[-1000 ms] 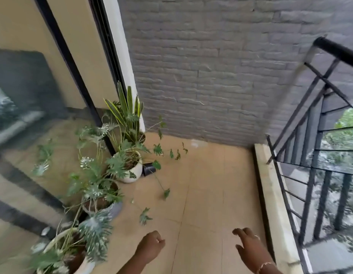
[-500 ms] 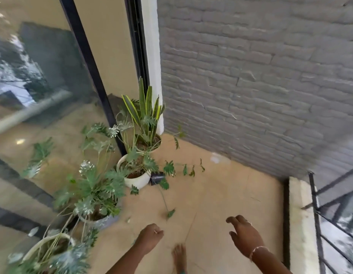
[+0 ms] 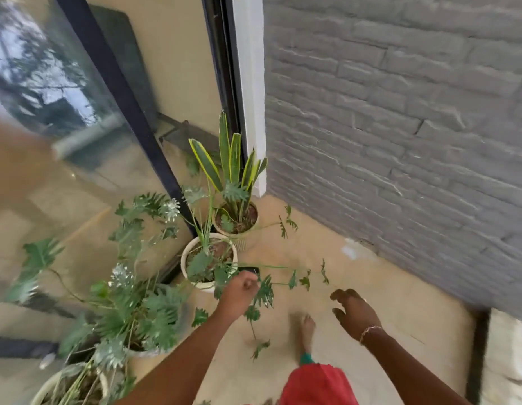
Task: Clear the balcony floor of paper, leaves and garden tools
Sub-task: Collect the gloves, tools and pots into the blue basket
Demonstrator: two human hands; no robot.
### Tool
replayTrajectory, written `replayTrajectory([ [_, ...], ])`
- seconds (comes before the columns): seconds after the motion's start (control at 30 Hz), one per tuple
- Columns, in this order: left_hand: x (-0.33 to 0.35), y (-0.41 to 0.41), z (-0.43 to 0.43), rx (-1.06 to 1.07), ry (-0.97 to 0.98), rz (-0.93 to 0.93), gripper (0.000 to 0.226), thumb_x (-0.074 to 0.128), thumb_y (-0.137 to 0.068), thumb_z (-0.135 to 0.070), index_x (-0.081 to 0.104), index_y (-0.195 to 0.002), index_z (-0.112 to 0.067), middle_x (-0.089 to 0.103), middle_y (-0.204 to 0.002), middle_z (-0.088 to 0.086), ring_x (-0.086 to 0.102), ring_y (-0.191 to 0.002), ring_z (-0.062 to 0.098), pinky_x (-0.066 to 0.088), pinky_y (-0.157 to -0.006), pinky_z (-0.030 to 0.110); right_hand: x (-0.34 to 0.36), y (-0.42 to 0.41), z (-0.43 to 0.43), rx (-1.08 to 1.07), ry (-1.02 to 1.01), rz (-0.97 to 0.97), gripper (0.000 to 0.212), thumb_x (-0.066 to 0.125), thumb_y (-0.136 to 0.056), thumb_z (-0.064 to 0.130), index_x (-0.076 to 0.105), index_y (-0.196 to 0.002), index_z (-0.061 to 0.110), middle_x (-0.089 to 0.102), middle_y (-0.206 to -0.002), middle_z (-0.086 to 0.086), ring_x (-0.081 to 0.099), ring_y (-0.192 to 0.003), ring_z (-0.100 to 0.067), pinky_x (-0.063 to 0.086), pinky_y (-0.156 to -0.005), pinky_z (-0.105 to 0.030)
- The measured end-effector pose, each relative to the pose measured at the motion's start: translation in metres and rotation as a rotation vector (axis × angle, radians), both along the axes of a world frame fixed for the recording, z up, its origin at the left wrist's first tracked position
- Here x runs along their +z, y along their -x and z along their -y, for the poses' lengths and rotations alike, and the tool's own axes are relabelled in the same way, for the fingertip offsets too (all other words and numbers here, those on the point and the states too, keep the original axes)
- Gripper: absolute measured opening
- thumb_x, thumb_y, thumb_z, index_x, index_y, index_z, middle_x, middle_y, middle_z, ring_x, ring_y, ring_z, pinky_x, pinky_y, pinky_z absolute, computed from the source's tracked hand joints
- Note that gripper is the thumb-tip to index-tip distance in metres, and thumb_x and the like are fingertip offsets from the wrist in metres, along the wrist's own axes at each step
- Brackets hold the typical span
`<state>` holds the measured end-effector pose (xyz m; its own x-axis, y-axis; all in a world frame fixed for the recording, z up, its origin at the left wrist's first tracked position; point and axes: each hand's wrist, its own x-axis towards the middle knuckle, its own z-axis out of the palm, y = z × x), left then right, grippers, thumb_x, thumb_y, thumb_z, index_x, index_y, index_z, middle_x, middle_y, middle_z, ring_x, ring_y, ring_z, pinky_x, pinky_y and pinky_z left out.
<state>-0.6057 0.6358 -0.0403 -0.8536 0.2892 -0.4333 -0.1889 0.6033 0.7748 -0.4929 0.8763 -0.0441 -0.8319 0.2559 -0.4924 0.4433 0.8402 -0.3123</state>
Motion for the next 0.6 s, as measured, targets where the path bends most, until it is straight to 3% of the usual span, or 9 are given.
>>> replayTrajectory([
  [0.07, -0.001, 0.029, -0.009, 0.068, -0.021, 0.014, 0.012, 0.055, -0.091, -0.003, 0.061, -0.101, 0.002, 0.057, -0.083, 0.008, 0.055, -0.077, 0.02, 0.042, -0.064, 0.019, -0.006, 0.042, -0.015, 0.043, 0.0, -0.005, 0.034, 0.049, -0.092, 0.022, 0.05, -0.126, 0.022, 0.05, -0.126, -0.004, 0.053, -0.115, -0.021, 0.042, -0.094, -0.025],
  [0.17, -0.01, 0.068, -0.023, 0.082, 0.06, 0.044, 0.012, 0.053, -0.093, -0.008, 0.065, -0.091, -0.007, 0.063, -0.093, 0.011, 0.06, -0.092, 0.024, 0.043, -0.076, 0.024, -0.012, 0.103, -0.036, 0.103, 0.019, 0.006, 0.034, 0.05, -0.091, 0.02, 0.051, -0.125, 0.021, 0.051, -0.124, -0.005, 0.054, -0.112, -0.023, 0.041, -0.093, -0.026],
  [0.3, -0.019, 0.108, -0.04, -0.004, 0.293, 0.165, 0.03, 0.039, -0.099, -0.012, 0.061, -0.112, 0.004, 0.062, -0.114, 0.019, 0.058, -0.107, 0.029, 0.043, -0.084, 0.03, -0.024, 0.168, -0.057, 0.176, 0.06, 0.068, 0.034, 0.05, -0.09, 0.019, 0.051, -0.124, 0.02, 0.053, -0.12, -0.006, 0.055, -0.11, -0.023, 0.042, -0.09, -0.025],
  [0.4, -0.046, 0.135, -0.052, 0.11, 0.246, 0.263, 0.024, 0.042, -0.095, -0.011, 0.061, -0.095, 0.004, 0.061, -0.092, 0.026, 0.06, -0.092, 0.037, 0.041, -0.072, 0.035, -0.049, 0.208, -0.064, 0.253, 0.081, 0.141, 0.033, 0.05, -0.09, 0.021, 0.05, -0.124, 0.021, 0.052, -0.121, -0.004, 0.052, -0.114, -0.021, 0.04, -0.093, -0.025],
  [0.47, -0.071, 0.149, -0.059, 0.217, 0.192, 0.323, 0.02, 0.045, -0.09, -0.014, 0.06, -0.083, -0.002, 0.059, -0.08, 0.023, 0.058, -0.074, 0.031, 0.043, -0.072, 0.039, -0.073, 0.233, -0.061, 0.284, 0.102, 0.188, 0.033, 0.05, -0.089, 0.02, 0.052, -0.122, 0.021, 0.052, -0.121, -0.004, 0.053, -0.114, -0.021, 0.041, -0.094, -0.025],
  [0.57, -0.114, 0.174, -0.069, 0.218, 0.203, 0.376, 0.027, 0.044, -0.094, -0.007, 0.059, -0.116, 0.0, 0.06, -0.118, 0.018, 0.058, -0.108, 0.03, 0.044, -0.091, 0.035, -0.115, 0.27, -0.048, 0.306, 0.139, 0.246, 0.032, 0.052, -0.09, 0.02, 0.052, -0.122, 0.02, 0.051, -0.122, -0.005, 0.051, -0.117, -0.022, 0.04, -0.095, -0.024],
  [0.6, -0.132, 0.184, -0.073, 0.207, 0.204, 0.376, 0.028, 0.044, -0.094, -0.006, 0.056, -0.119, 0.001, 0.059, -0.122, 0.019, 0.055, -0.114, 0.032, 0.043, -0.094, 0.035, -0.137, 0.282, -0.043, 0.312, 0.151, 0.258, 0.032, 0.051, -0.091, 0.021, 0.051, -0.122, 0.02, 0.05, -0.122, -0.005, 0.05, -0.118, -0.022, 0.039, -0.095, -0.024],
])
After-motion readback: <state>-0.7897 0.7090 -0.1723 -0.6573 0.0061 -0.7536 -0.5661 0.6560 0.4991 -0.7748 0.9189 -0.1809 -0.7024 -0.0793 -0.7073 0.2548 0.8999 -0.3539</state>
